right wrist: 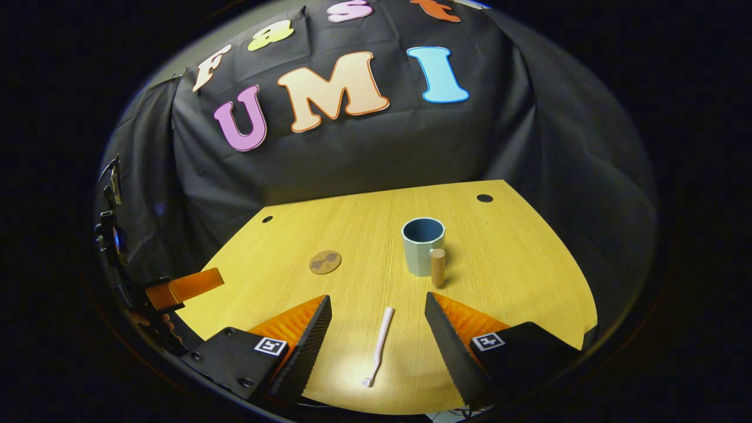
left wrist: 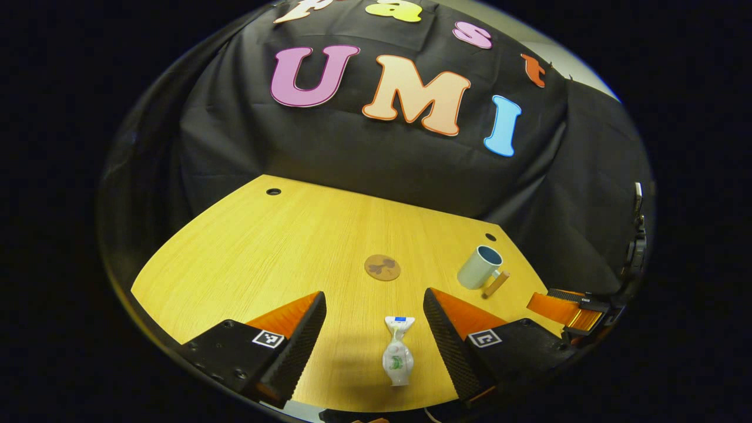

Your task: Put the toothbrush and toothpaste on the desktop into the cup, then pick up the cup and place it on the coaster on the desktop.

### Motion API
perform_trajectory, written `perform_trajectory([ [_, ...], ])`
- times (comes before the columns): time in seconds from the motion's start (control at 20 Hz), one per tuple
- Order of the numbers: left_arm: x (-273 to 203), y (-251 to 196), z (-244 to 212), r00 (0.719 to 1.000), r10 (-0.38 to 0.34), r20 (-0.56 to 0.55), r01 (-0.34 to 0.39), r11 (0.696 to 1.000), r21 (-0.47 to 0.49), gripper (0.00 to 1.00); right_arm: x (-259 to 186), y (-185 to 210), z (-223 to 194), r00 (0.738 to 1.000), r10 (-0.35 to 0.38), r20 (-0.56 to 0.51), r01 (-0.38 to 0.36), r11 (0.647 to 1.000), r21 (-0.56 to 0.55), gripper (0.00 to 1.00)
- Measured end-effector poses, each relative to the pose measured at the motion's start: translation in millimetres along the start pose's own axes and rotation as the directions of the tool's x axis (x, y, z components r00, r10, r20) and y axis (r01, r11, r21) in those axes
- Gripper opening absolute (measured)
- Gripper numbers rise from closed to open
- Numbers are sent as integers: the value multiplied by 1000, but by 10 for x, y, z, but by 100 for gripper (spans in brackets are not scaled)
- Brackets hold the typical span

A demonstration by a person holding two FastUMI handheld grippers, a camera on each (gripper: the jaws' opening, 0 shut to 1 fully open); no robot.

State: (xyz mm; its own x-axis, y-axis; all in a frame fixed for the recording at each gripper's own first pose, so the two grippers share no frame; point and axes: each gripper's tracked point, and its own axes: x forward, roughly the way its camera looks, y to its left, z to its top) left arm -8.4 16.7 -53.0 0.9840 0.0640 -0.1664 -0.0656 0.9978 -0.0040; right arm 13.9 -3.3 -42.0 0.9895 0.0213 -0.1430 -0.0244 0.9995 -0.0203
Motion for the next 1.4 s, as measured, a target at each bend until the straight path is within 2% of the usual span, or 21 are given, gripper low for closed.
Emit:
perform_trajectory([
  [0.05, 6, 12, -5, 1000, 3, -7, -3, 1000, 7, 97, 25, -2, -25, 1000, -1, -20, 1, 1000, -5, 98],
  [0.1, 17, 22, -34, 1000, 8, -14, -8, 1000, 14, 97, 79, 7, -75, 999, -1, -42, 0, 1000, -14, 94],
  [0.2, -1, 71, -88, 999, 18, -30, -18, 1000, 23, 96, 182, 20, -146, 996, -5, -87, 2, 999, -32, 94],
  [0.25, -16, 93, -111, 999, 23, -37, -22, 999, 23, 97, 233, 21, -181, 994, -7, -113, 3, 999, -35, 98],
  [0.4, -9, 110, -199, 997, 27, -71, -26, 1000, 15, 97, 403, 48, -328, 981, -2, -193, -3, 1000, -27, 94],
  [0.45, -9, 125, -216, 996, 34, -80, -32, 999, 18, 97, 468, 47, -383, 974, -6, -224, -2, 999, -34, 98],
  [0.55, -1, 158, -257, 994, 49, -99, -47, 999, 22, 97, 619, 30, -517, 955, -17, -296, -5, 997, -74, 99],
  [0.7, 24, 194, -275, 992, 63, -112, -61, 998, 19, 97, 797, 6, -690, 922, -40, -385, -6, 993, -117, 99],
  [0.75, 32, 205, -287, 991, 67, -119, -65, 998, 22, 97, 858, 9, -732, 912, -45, -408, -7, 992, -123, 94],
  [0.8, 44, 212, -286, 989, 73, -125, -70, 997, 25, 97, 895, 4, -786, 900, -53, -432, -2, 992, -126, 99],
  [0.85, 53, 225, -279, 989, 78, -129, -75, 997, 26, 97, 942, 9, -827, 888, -56, -455, -1, 992, -125, 94],
  [1.1, 73, 224, -344, 985, 82, -154, -79, 996, 29, 97, 1108, -93, -1004, 835, -114, -538, 60, 991, -117, 88],
  [1.15, 83, 224, -356, 984, 80, -161, -76, 997, 31, 97, 1128, -104, -1022, 828, -122, -548, 72, 991, -111, 80],
  [1.3, 98, 225, -408, 979, 79, -187, -75, 997, 31, 97, 1194, -135, -1084, 809, -139, -572, 93, 990, -108, 66],
  [1.35, 102, 224, -406, 978, 80, -193, -76, 997, 27, 97, 1208, -137, -1095, 803, -142, -579, 100, 990, -104, 71],
  [1.4, 106, 222, -416, 977, 78, -196, -76, 997, 22, 97, 1218, -135, -1110, 797, -145, -586, 107, 989, -98, 58],
])
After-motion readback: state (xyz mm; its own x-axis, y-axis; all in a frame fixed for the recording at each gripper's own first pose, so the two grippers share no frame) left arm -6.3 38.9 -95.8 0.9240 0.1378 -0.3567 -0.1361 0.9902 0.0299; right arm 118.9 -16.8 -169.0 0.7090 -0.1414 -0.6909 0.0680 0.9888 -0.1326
